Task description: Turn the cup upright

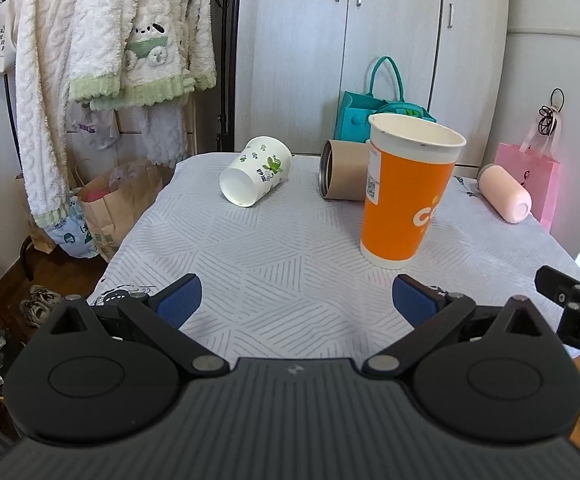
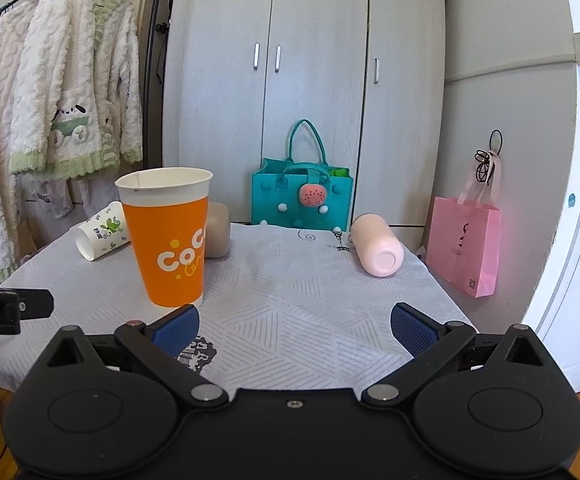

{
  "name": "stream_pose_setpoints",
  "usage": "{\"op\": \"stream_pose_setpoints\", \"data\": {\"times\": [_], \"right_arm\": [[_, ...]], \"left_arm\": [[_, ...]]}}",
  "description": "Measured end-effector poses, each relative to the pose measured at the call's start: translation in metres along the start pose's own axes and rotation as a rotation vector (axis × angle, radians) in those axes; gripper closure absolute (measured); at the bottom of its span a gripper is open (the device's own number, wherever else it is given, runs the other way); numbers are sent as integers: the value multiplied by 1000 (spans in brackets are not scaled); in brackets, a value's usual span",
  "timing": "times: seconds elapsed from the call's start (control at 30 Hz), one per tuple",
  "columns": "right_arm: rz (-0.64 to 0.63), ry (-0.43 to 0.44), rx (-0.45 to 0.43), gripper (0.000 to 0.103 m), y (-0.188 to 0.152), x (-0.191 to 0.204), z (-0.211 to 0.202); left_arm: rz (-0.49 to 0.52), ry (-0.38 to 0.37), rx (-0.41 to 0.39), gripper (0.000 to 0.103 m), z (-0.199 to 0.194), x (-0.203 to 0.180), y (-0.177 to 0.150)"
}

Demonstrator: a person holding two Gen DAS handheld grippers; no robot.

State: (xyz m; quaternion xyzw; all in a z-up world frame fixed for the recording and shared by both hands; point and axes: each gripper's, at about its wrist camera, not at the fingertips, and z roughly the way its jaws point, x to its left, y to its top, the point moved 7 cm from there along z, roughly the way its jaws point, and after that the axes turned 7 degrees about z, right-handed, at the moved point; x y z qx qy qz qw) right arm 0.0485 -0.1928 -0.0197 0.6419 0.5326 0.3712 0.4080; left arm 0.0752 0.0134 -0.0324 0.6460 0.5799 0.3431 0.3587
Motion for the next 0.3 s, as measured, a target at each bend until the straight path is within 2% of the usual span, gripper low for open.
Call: {"op": "stream_pose_setpoints", "data": {"times": [0.3], "right_arm": [[-14,-10,12,0,-4,0,2]], "left_arm": [[31,42,5,0,3,5,-2]]}}
